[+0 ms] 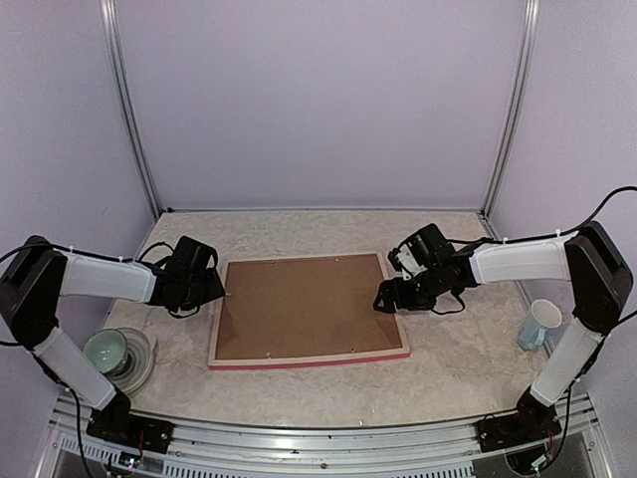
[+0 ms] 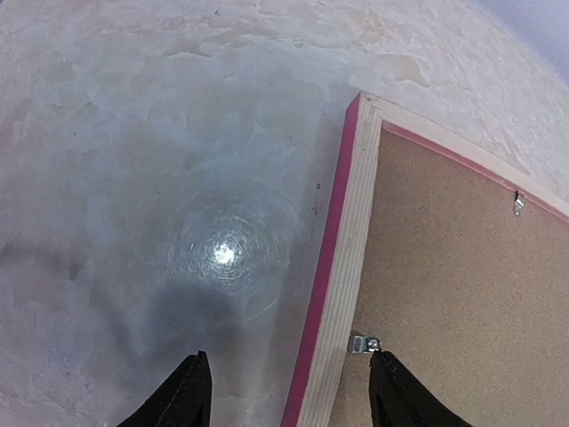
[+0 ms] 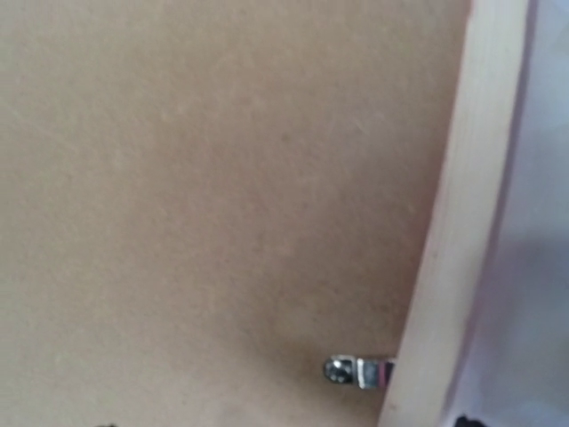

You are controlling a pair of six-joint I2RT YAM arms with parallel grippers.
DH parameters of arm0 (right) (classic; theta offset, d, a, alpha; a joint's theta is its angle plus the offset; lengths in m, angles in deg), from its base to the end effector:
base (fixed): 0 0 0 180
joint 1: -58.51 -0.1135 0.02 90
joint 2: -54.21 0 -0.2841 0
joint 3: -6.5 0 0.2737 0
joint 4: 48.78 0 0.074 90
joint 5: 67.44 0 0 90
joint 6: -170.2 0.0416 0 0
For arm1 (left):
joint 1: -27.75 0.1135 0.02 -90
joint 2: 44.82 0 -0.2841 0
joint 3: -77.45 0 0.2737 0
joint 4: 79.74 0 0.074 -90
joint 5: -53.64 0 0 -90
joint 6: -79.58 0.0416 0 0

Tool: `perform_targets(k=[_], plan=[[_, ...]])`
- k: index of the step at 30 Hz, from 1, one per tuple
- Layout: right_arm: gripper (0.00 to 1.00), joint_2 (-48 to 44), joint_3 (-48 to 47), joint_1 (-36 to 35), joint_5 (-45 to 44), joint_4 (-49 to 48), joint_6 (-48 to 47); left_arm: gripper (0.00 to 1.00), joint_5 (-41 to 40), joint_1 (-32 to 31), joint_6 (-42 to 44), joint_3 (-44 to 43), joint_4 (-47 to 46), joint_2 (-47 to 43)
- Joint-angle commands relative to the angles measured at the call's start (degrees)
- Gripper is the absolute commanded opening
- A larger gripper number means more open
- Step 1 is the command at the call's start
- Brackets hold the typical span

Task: Put the photo into the frame
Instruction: Press the fastener onto the backboard.

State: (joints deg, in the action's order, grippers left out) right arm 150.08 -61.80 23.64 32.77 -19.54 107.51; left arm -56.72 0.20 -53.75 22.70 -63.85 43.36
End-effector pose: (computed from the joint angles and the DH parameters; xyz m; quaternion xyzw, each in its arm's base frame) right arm 0.2867 0.2088 0.1732 -0.0883 0.9508 0.2199 0.1996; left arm 0.2843 -0.1320 0.1610 -0.1875 0.9057 -0.0634 0.3748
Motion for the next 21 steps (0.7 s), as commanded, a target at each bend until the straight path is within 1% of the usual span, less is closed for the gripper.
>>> perform_targets(k=[1,5,14,16,21], plan=[[0.81,-1.2,-1.4,-0.5,-0.7,0.4,-0.6,0.60,1.1,0.5,0.9,-1.1,-1.3,4.7],[0.82,-1.6,-0.7,-0.5,-1.1,0.4,-0.6,0.60,1.9,0.5,1.3,-2.4,-2.4,7.1],[0.82,-1.4,-0.3,-0.5,-1.1,0.4,-0.6,0.59,3.1,0.4,1.2,-2.1,-2.8,5.8],[0.82,-1.1,-0.8,-0.5,-1.0,0.4,-0.6,0.59,4.1,0.4,1.4,-1.8,-5.0,5.5],[0.82,-0.5,-1.5,-0.5,-0.8,0.7,-0.8,0.57,4.8,0.4,1.8,-3.2,-4.8,7.7]])
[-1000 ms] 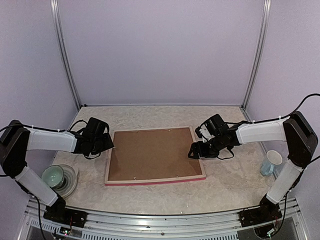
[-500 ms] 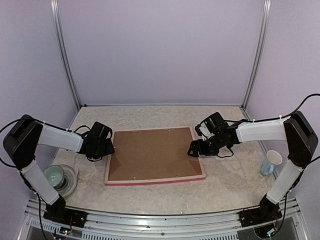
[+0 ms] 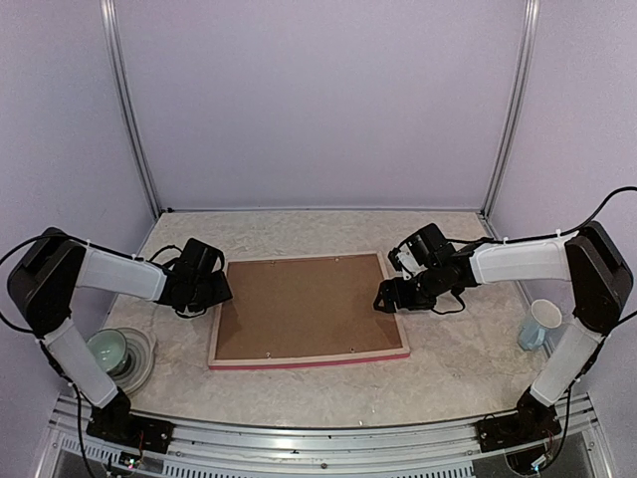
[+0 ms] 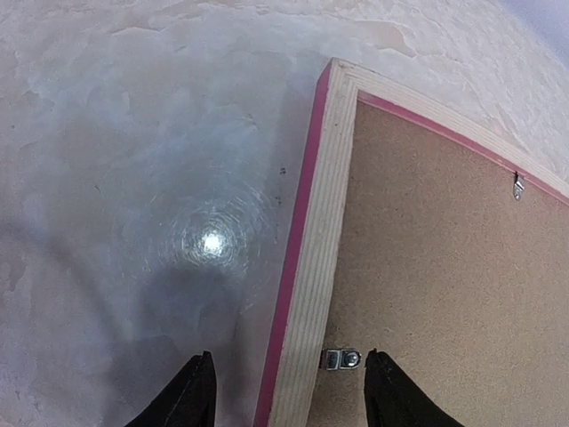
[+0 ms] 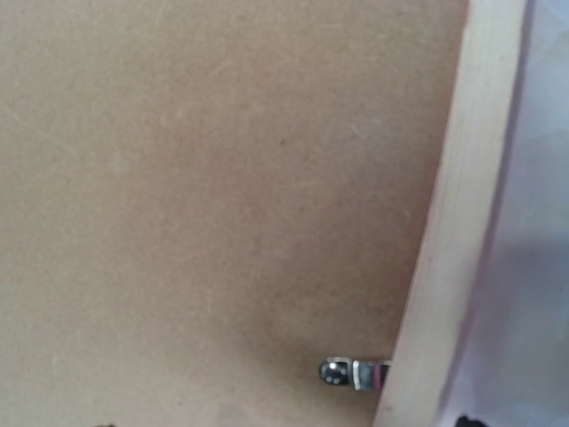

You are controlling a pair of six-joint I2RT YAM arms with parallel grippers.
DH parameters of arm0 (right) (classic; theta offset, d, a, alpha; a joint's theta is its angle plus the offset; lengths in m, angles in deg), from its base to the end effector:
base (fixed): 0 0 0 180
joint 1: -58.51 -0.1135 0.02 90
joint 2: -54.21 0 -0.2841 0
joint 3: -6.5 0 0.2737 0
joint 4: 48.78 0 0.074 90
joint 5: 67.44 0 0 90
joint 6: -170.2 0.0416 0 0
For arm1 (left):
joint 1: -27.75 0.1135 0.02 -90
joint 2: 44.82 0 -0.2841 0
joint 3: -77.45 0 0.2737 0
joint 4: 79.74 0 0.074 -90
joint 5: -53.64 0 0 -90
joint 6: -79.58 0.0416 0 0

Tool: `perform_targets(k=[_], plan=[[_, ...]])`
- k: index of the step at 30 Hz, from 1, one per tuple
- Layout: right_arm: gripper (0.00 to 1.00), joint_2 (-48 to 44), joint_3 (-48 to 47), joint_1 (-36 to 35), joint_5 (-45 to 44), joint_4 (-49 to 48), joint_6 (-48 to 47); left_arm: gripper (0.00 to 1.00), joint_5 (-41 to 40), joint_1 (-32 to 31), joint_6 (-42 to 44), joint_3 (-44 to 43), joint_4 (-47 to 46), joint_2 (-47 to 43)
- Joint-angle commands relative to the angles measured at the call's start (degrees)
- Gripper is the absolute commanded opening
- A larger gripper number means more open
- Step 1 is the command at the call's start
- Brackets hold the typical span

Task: Put the photo into the frame
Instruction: Press the fastener onto the backboard.

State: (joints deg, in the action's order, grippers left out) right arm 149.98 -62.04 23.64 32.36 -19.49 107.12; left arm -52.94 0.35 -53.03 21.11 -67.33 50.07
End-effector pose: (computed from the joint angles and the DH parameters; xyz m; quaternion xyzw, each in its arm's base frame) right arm 0.2875 0.2090 0.1750 -0.0907 0.9501 0.2175 0.2043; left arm 0.2984 -0.1413 0.1376 -0.1712 0.9181 -0.0784 0.3488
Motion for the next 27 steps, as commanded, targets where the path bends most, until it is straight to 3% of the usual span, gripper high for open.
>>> perform_targets(k=[1,18,27], plan=[[0.82,-0.5,-1.2,-0.5,-0.4,0.7,-0.4,0.56,0.8,0.2,1.1,-1.9,-1.0,1.5],[0.82,-0.3,-1.9,-0.5,-0.5,1.3,-0.6,0.42,-0.2,0.2,1.1,-3.4,2.2,3.7],[0.82,-0.3,-1.7,-0.5,-0.4,1.3,-0.7,0.40,0.4,0.2,1.0,-2.7,2.2,2.8]])
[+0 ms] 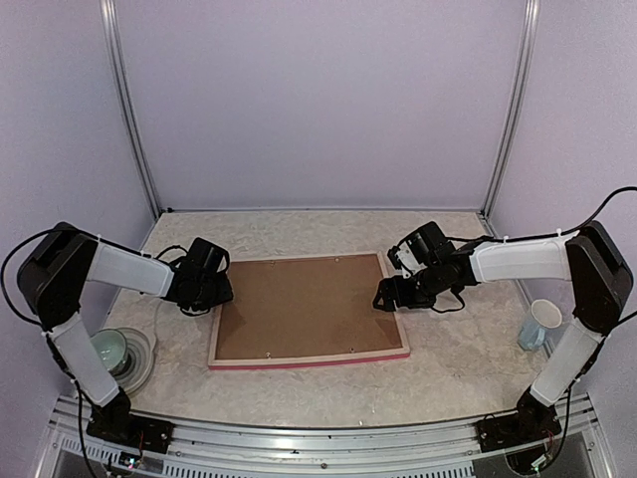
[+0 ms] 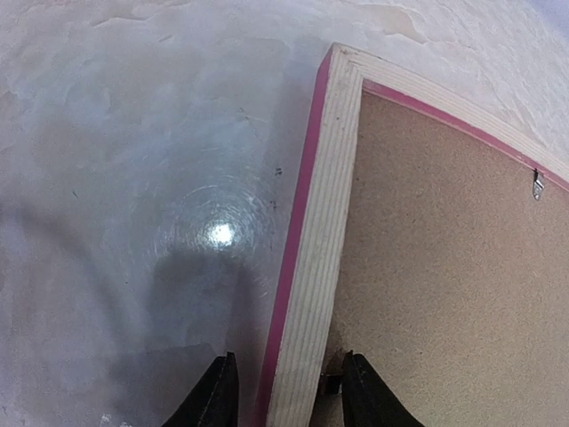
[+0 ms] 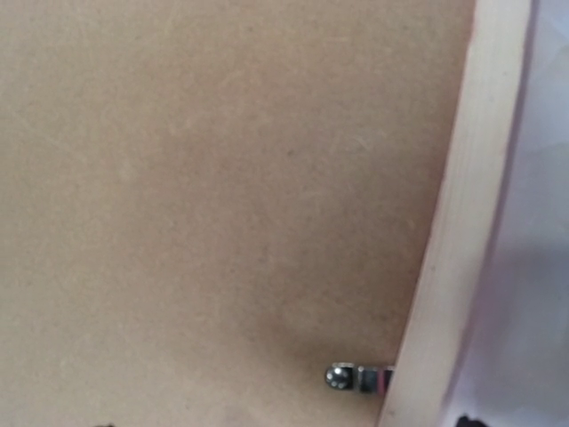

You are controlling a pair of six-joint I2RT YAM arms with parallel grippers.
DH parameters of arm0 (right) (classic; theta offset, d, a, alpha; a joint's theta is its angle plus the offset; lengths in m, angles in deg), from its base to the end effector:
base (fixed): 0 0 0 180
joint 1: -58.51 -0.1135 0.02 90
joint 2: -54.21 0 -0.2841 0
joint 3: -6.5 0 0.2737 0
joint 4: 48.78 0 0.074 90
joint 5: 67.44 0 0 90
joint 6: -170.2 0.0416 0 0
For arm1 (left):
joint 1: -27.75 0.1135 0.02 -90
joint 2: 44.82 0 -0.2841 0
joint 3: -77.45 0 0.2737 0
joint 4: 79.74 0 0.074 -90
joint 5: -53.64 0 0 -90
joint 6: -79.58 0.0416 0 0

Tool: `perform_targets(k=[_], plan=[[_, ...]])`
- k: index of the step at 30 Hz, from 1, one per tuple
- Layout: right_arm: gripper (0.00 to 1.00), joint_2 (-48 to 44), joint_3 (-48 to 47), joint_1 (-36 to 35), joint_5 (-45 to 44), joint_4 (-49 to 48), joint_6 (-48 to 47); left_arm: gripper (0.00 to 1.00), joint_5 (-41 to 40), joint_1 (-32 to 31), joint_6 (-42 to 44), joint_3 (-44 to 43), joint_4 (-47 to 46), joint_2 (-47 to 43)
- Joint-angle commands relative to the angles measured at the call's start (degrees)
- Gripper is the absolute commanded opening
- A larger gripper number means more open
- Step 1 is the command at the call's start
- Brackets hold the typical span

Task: Put the photo into the frame
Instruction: Press the fastener onto the backboard.

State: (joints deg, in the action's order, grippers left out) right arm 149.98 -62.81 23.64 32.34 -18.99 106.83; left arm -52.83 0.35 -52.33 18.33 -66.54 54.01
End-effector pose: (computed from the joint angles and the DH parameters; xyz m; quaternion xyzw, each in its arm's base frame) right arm 0.2893 0.2102 0.1786 -0.0932 0.9492 0.2180 0.2069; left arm 0.3098 -0.1473 0.1285 -0.1637 0.9250 -0.0673 0.3361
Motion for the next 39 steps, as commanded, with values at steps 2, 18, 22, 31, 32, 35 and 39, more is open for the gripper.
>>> perform_targets(k=[2,18,22,31,32,35,39], plan=[[0.82,-0.4,-0.8,-0.5,-0.4,0.7,-0.4,0.40,0.2,0.1,0.2,0.2,1.4,-1.0],[0.82,-0.5,-0.4,-0.4,-0.3,0.5,0.0,0.37,-0.9,0.2,-0.1,0.8,1.3,-1.3],[0.82,-0.5,-0.4,-0.5,-0.2,0.4,0.1,0.36,-1.1,0.2,-0.2,1.0,1.2,-1.4],[0.82,-0.6,0.0,-0.5,-0.1,0.2,0.1,0.31,-1.2,0.3,-0.3,1.2,0.9,-1.3],[0.82,-0.6,0.1,-0.5,-0.1,0.2,0.1,0.31,-1.2,0.3,-0.3,1.2,1.0,-1.3],[0.82,-0.6,0.3,-0.5,-0.1,0.1,0.1,0.38,-1.2,0.3,-0.4,1.0,1.1,-1.2],[0.82,-0.5,0.5,-0.5,-0.1,-0.1,0.1,0.47,-1.6,0.3,-0.7,0.9,1.3,-1.7]])
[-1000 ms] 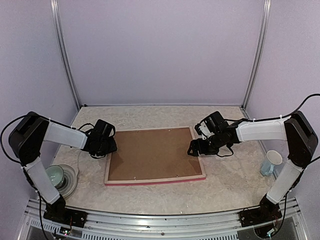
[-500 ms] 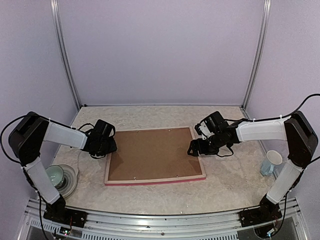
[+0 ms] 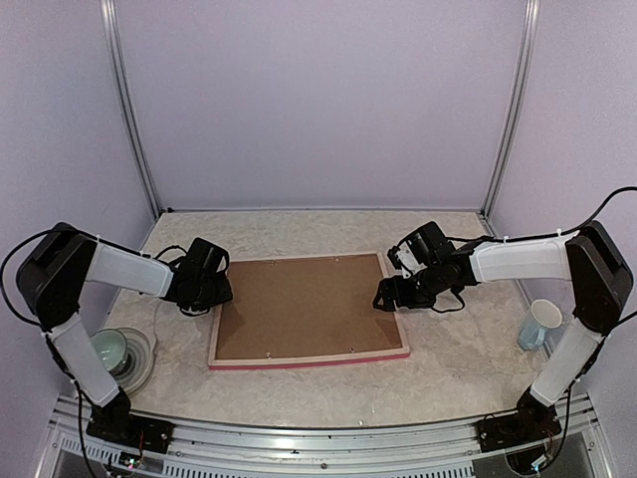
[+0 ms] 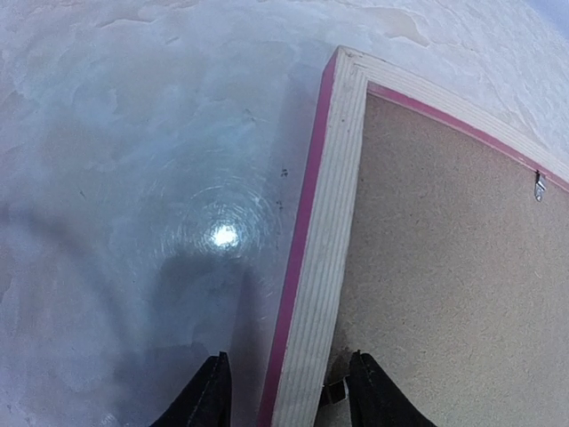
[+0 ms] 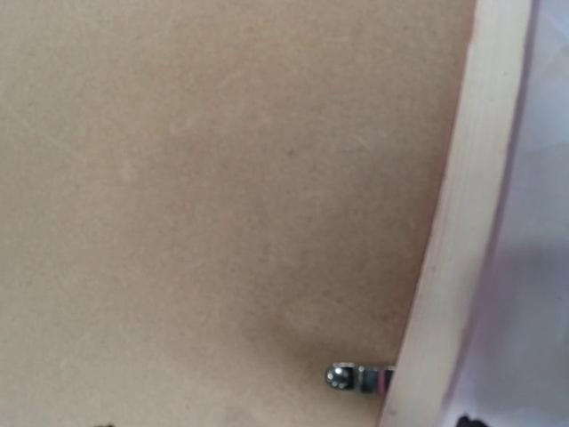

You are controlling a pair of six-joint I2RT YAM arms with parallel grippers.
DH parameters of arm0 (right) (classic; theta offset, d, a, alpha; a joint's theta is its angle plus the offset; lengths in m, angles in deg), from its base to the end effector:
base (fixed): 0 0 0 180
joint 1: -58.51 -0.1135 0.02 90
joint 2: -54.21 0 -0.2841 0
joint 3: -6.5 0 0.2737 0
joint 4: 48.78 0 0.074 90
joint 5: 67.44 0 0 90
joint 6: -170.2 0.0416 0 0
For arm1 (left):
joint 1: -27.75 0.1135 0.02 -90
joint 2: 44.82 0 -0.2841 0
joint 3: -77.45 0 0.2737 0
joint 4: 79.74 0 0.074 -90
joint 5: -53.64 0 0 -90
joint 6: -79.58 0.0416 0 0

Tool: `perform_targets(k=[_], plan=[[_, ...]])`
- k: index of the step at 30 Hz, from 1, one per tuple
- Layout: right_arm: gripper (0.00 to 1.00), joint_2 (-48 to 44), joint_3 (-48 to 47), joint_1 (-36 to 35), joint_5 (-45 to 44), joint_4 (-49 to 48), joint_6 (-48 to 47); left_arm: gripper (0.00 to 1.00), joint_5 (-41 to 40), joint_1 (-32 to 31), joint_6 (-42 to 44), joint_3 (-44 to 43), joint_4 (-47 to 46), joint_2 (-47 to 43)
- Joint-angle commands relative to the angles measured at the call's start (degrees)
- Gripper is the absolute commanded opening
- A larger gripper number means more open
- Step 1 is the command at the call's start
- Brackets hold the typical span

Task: Put the photo into the frame
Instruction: Press the fastener onto the backboard.

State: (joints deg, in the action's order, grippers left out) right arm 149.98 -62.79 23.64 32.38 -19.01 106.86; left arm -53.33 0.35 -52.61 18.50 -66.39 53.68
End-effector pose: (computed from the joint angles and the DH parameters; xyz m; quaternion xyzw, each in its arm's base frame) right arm 0.2892 0.2102 0.1785 -0.0930 0.9492 0.2183 0.2066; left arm 0.3089 -0.1465 0.1294 -0.1672 0.9238 -0.0647 0.3382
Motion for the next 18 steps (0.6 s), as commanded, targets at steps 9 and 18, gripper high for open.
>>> perform_targets(k=[9,18], plan=[[0.82,-0.5,0.7,-0.4,0.0,-0.2,0.1,0.49,0.4,0.2,-0.5,2.1,1.2,-4.9],[0.82,-0.2,0.5,-0.5,0.2,-0.5,0.1,0.48,1.3,-1.4,-0.6,4.4,1.4,-4.6]])
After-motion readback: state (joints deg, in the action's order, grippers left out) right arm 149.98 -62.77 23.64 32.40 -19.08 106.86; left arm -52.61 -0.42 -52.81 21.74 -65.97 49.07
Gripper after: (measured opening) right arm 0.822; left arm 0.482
